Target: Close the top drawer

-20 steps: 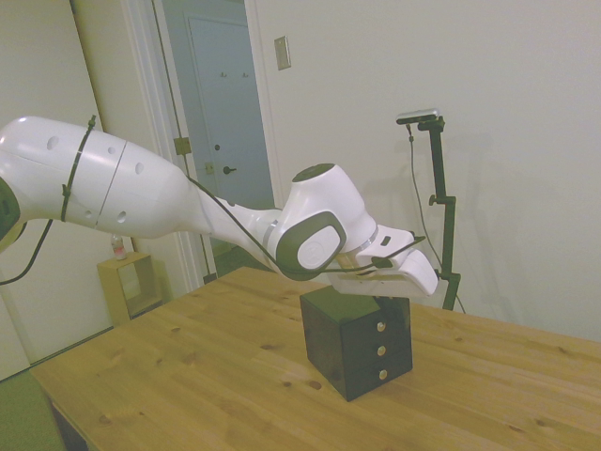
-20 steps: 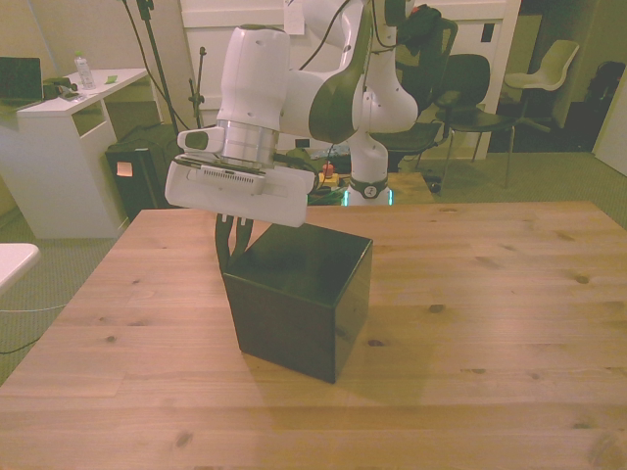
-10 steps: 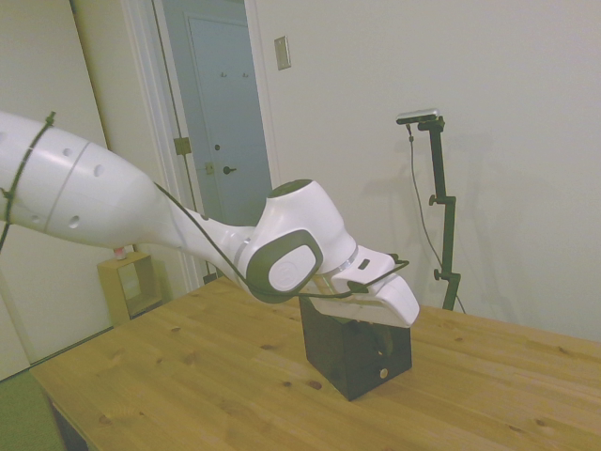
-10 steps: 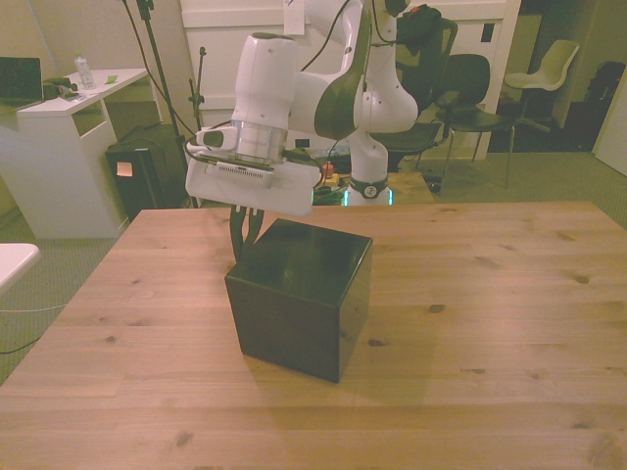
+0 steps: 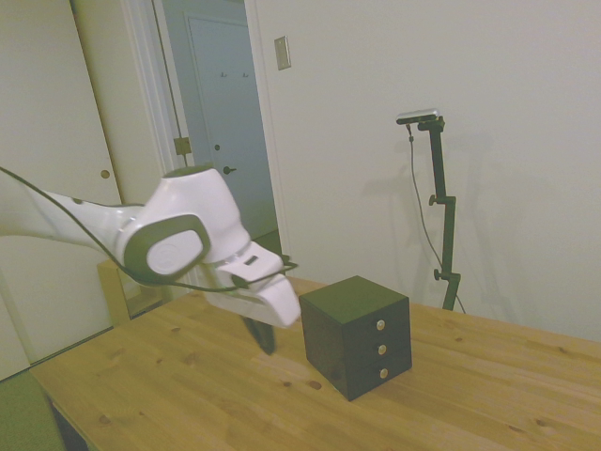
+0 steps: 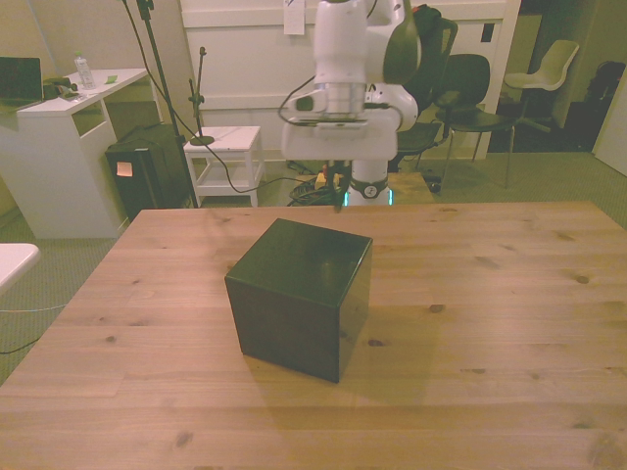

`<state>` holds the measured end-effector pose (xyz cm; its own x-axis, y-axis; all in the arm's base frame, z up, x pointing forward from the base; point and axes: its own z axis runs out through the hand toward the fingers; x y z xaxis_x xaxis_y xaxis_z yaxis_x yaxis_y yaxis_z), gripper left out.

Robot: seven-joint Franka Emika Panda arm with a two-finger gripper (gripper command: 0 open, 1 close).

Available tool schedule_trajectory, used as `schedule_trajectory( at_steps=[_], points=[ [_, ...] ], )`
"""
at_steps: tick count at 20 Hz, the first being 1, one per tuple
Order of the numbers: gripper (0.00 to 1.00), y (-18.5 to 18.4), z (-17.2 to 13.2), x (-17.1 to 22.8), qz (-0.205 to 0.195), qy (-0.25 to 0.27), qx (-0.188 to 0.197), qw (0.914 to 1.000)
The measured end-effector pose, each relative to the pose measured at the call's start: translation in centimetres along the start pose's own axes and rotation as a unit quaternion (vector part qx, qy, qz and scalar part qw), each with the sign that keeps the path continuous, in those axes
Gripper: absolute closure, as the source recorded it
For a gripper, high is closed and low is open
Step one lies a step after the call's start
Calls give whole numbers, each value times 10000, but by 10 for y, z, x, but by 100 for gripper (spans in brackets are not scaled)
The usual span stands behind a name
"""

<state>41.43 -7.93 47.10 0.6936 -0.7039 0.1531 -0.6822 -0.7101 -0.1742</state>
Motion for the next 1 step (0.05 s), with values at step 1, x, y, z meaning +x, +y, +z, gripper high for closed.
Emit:
schedule_trajectory(
  at_steps=[1],
  points=[
    [0, -6, -9, -24, -133, -265, -40, 9996]
  ],
)
